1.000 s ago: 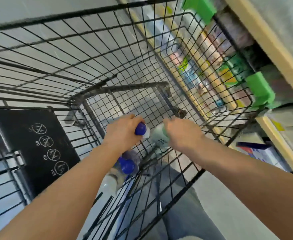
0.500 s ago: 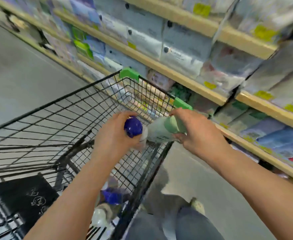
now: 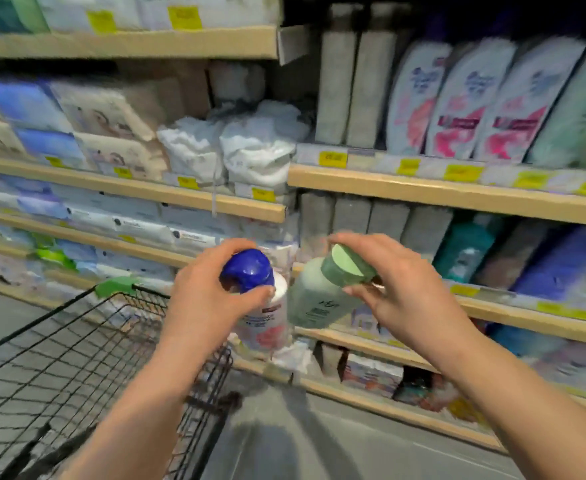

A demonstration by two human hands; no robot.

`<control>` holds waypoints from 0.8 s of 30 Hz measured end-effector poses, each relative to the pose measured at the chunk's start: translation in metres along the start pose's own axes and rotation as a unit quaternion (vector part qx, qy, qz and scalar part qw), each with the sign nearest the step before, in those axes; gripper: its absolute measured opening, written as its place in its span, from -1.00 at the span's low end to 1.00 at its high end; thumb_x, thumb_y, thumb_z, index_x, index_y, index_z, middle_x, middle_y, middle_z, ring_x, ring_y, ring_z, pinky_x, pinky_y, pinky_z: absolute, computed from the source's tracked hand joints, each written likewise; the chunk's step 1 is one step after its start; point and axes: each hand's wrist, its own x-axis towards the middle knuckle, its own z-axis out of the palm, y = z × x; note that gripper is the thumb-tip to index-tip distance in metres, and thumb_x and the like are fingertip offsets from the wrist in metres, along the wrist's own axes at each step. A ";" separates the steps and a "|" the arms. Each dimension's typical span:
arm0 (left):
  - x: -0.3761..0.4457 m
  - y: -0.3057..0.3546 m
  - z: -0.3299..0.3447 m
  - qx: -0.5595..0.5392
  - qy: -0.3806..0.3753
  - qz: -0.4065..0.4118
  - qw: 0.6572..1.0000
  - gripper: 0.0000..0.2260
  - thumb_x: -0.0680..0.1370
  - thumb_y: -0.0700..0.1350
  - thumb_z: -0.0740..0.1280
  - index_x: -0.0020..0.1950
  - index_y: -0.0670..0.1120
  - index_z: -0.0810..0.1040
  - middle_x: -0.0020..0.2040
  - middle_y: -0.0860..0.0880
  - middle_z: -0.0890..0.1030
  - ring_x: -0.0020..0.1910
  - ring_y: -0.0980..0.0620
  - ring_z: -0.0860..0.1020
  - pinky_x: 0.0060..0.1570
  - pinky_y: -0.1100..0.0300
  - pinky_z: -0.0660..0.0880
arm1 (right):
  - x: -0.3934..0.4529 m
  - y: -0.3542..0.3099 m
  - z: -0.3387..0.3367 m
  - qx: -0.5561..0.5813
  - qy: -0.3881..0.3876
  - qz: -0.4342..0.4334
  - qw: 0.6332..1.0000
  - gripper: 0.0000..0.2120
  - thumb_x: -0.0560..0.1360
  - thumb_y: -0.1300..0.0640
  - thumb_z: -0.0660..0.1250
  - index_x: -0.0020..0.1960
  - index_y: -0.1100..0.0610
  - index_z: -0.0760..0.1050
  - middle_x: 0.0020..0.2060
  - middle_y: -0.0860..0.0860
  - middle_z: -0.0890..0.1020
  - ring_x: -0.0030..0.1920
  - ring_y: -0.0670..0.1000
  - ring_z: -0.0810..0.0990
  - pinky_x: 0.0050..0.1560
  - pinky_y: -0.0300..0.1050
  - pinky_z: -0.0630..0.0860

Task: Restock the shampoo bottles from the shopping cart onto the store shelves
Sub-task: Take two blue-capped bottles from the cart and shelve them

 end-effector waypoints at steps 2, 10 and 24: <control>0.009 0.034 0.038 -0.018 -0.016 0.034 0.999 -0.56 0.23 -0.23 0.53 -0.18 0.20 0.40 -0.19 0.23 0.47 -0.21 0.29 0.45 -0.24 0.57 0.37 | -0.015 0.030 -0.037 -0.020 0.022 -0.005 1.000 -0.45 0.40 0.29 0.37 0.32 -0.04 0.36 0.21 -0.03 0.48 0.21 0.08 0.47 0.11 0.07 0.45; 0.028 0.137 0.128 -0.089 -0.049 0.147 0.984 -0.58 0.20 -0.15 0.53 -0.20 0.28 0.44 -0.18 0.31 0.55 -0.13 0.38 0.47 -0.15 0.52 0.43 | -0.062 0.100 -0.139 -0.122 0.150 -0.043 0.980 -0.46 0.27 0.26 0.29 0.20 -0.06 0.32 0.07 0.00 0.58 -0.03 0.14 0.61 -0.32 0.15 0.59; 0.096 0.234 0.181 -0.136 0.027 0.376 0.916 -0.66 0.31 -0.01 0.36 0.07 0.10 0.44 -0.07 0.28 0.44 -0.07 0.42 0.41 -0.11 0.46 0.47 | -0.052 0.157 -0.240 -0.234 0.353 -0.089 0.901 -0.61 0.40 0.24 0.26 0.20 0.02 0.34 0.04 0.04 0.53 -0.04 0.00 0.46 -0.34 0.03 0.58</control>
